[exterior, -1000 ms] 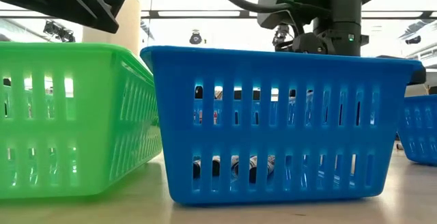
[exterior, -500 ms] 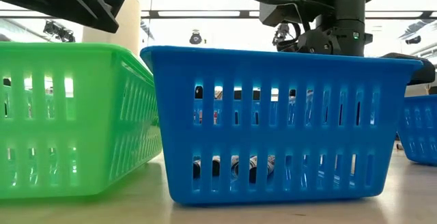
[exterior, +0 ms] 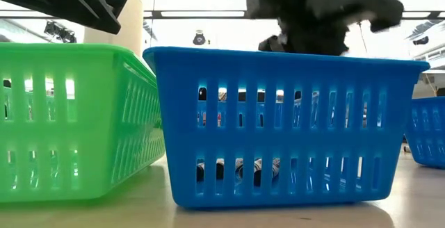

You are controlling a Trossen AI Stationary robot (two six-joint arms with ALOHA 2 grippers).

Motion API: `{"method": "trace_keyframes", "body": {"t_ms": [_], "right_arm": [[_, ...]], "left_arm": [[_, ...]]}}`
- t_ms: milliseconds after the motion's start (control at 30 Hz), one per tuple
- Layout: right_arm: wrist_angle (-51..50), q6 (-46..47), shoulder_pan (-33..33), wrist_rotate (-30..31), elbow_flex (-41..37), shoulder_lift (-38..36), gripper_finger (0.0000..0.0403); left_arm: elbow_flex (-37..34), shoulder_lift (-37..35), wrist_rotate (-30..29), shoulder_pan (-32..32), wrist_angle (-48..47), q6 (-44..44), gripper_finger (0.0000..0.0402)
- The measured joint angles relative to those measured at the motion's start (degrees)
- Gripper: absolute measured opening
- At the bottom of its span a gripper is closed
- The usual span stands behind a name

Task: Sort crayons
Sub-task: Put the black crayon into the left blue bin

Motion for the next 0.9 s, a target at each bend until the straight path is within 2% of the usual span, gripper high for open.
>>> {"method": "trace_keyframes", "body": {"t_ms": [200, 433, 600, 900], "right_arm": [[0.8, -0.4, 1.6, 1.6, 5.4, 0.0, 0.0041], [15.0, -3.6, 2.9, -10.5, 5.7, -0.1, 0.0041], [21.6, -3.8, 3.4, -10.5, 2.9, -0.1, 0.0041], [33.3, 0.7, 3.3, -10.1, -6.9, 0.0, 0.0054]], "left_arm": [[0.0, 0.0, 0.0, 0.0, 0.0, 0.0, 0.0146], [0.0, 0.0, 0.0, 0.0, 0.0, 0.0, 0.0146], [0.0, 0.0, 0.0, 0.0, -0.1, 0.0, 0.0146], [0.0, 0.0, 0.0, 0.0, -0.3, 0.0, 0.0146]]}}
